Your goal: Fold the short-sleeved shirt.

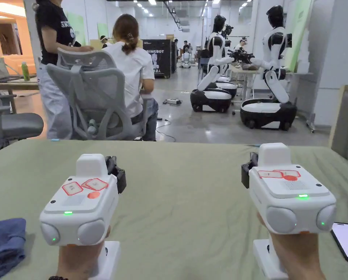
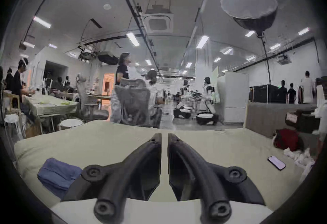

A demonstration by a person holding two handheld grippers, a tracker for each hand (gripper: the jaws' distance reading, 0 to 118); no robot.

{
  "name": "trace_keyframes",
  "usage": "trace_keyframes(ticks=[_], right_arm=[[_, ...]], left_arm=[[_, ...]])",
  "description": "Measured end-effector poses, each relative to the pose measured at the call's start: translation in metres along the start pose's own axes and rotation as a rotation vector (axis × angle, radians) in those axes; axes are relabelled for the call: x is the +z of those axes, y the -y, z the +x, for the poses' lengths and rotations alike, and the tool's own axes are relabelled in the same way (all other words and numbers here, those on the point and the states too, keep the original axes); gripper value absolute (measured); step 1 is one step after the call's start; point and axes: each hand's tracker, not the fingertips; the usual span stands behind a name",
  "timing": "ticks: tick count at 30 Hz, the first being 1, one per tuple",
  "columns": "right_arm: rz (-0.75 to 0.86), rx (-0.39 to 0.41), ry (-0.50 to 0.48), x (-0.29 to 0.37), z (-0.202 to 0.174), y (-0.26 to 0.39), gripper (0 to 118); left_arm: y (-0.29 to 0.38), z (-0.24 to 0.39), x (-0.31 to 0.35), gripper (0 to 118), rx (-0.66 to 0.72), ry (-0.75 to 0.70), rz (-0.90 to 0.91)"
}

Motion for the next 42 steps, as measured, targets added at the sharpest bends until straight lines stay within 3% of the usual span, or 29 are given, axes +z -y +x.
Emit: trace_keyframes(ticks=[2,5,12,14,17,20,29,30,31,32,33,34,35,36,42], right_arm=[[0.013,0.007,-0.001,0.018,0.012,0.012,0],[0.021,0.003,0.007,0.041,0.022,0.03,0],[0.02,0.016,0.013,0.068,0.02,0.058,0],[0.025,0.034,0.021,0.073,0.019,0.063,0],[0.022,-0.014,0.04,0.074,0.017,0.07,0],[-0.006,0.021,0.055,0.07,0.012,0.077,0],[-0.043,0.032,0.058,0.058,0.009,0.091,2],[-0.045,0.026,0.059,0.057,0.01,0.091,5],[-0.044,0.02,0.061,0.057,0.011,0.091,12],[-0.045,0.016,0.061,0.056,0.012,0.091,24],[-0.046,0.015,0.057,0.056,0.012,0.091,46],[-0.043,0.02,0.047,0.055,0.012,0.091,83],[-0.043,0.028,0.042,0.057,0.012,0.091,109],[-0.048,0.037,0.041,0.056,0.011,0.091,118],[-0.036,0.023,0.03,0.056,0.009,0.092,118]], left_arm=[[0.01,0.021,0.009,6,-0.076,0.01,0.008],[0.02,0.027,0.028,6,0.037,0.065,-0.048],[0.048,0.02,0.074,6,-0.051,-0.001,-0.009],[0.056,0.018,0.076,6,-0.065,-0.034,-0.032],[0.067,0.017,0.076,6,0.043,-0.032,-0.065],[0.069,0.031,0.071,6,-0.071,-0.013,-0.079],[0.064,0.048,0.06,13,-0.07,0.057,-0.064],[0.064,0.048,0.058,14,-0.055,0.054,-0.059],[0.064,0.048,0.057,28,-0.043,0.05,-0.058],[0.064,0.048,0.056,52,-0.039,0.044,-0.057],[0.063,0.049,0.055,79,-0.04,0.038,-0.059],[0.064,0.049,0.054,112,-0.047,0.033,-0.06],[0.064,0.049,0.053,118,-0.05,0.034,-0.062],[0.064,0.049,0.053,117,-0.052,0.034,-0.06],[0.065,0.052,0.052,118,-0.021,0.045,-0.046]])
